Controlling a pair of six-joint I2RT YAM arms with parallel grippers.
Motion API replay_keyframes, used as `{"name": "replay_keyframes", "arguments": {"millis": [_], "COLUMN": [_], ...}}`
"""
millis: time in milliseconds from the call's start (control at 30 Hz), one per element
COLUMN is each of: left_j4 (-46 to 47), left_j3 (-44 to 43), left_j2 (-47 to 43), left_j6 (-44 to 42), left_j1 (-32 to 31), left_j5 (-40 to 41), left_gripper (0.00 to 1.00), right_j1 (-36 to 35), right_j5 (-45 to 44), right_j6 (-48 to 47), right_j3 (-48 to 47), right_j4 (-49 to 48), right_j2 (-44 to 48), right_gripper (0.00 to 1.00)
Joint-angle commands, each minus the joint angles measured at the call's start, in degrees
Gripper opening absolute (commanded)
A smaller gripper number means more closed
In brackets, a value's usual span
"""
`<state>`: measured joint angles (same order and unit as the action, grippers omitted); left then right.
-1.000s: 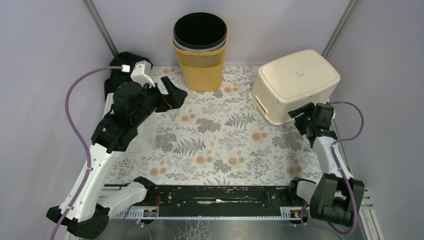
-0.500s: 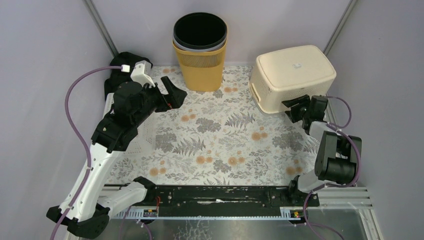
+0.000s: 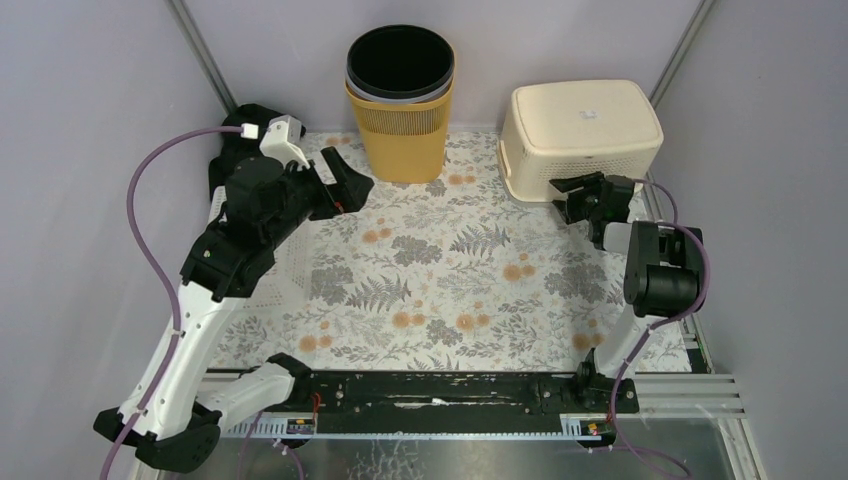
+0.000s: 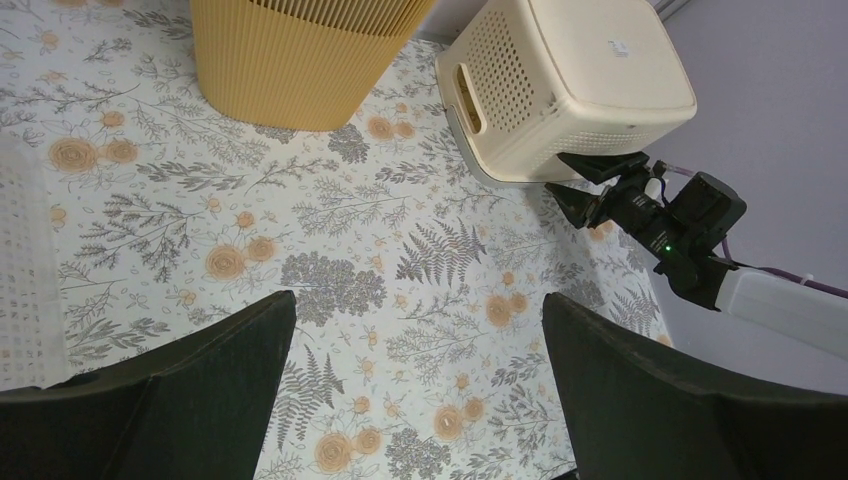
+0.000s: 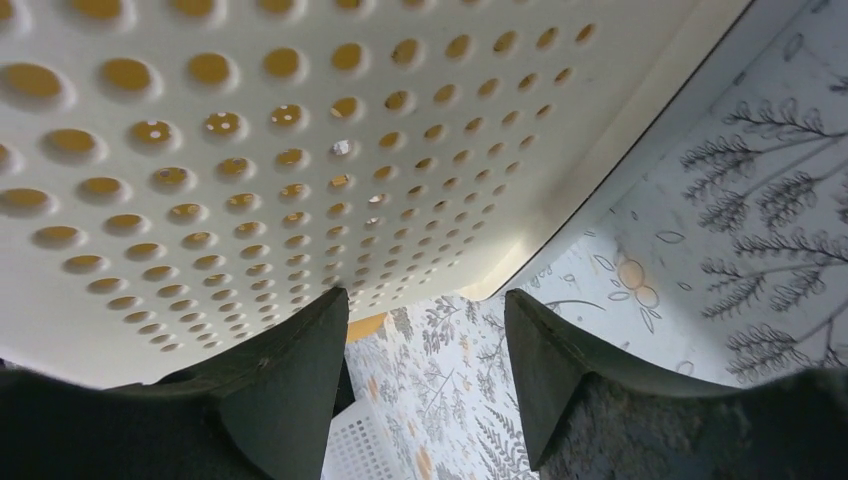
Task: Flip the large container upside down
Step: Move the container to the corner of the board, then move the container to the center of the board.
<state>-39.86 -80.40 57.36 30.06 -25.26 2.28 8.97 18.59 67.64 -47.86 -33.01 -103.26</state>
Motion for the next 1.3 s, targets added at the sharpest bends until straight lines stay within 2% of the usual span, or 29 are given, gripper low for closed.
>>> {"name": "replay_keyframes", "arguments": {"millis": [0, 200, 433, 600, 767, 967, 1033, 1067, 1267], "left_j4": [-0.74, -1.1, -1.01, -1.33, 2.2, 9.83, 13.01, 14.58, 21.65], "left_j3": [-1.87, -1.72, -0.92, 0.36, 10.01, 21.98, 25.49, 27.3, 34.49], "left_j2": [-1.02, -1.2, -1.03, -2.05, -4.76, -5.65, -5.36, -5.15, -4.15], "left_j6": [-0.61, -0.62, -0.69, -0.35, 1.73, 4.78, 5.71, 6.2, 8.74], "left_j1": [0.36, 0.36, 0.35, 0.4, 0.34, 0.39, 0.33, 0.3, 0.29], "left_j5": [1.35, 1.68, 2.01, 1.27, -0.75, -5.09, -6.69, -7.5, -9.73], "left_gripper": [1.0, 1.0, 1.0, 1.0, 1.0, 1.0, 1.0, 1.0, 1.0], "right_j1": [-0.06, 2.68, 4.72, 4.46, 2.67, -3.15, -6.28, -7.72, -16.13], "right_j5": [-2.29, -2.4, 2.6, 8.0, 11.09, 12.42, 11.89, 11.94, 10.55], "right_j6": [1.69, 1.36, -2.5, -13.64, -21.97, -26.35, -27.01, -27.03, -27.87], "right_j3": [-4.15, -3.93, -3.91, -7.85, -6.27, -5.08, -6.34, -7.15, -11.29], "right_j4": [-3.41, -2.47, -0.49, 15.48, 26.21, 31.76, 33.18, 33.68, 36.95], "right_j2": [-0.47, -0.01, 4.32, 12.86, 20.36, 25.52, 25.85, 25.72, 25.84], "right_gripper": [0.66, 0.68, 0.69, 0.72, 0.75, 0.82, 0.97, 1.0, 1.0]}}
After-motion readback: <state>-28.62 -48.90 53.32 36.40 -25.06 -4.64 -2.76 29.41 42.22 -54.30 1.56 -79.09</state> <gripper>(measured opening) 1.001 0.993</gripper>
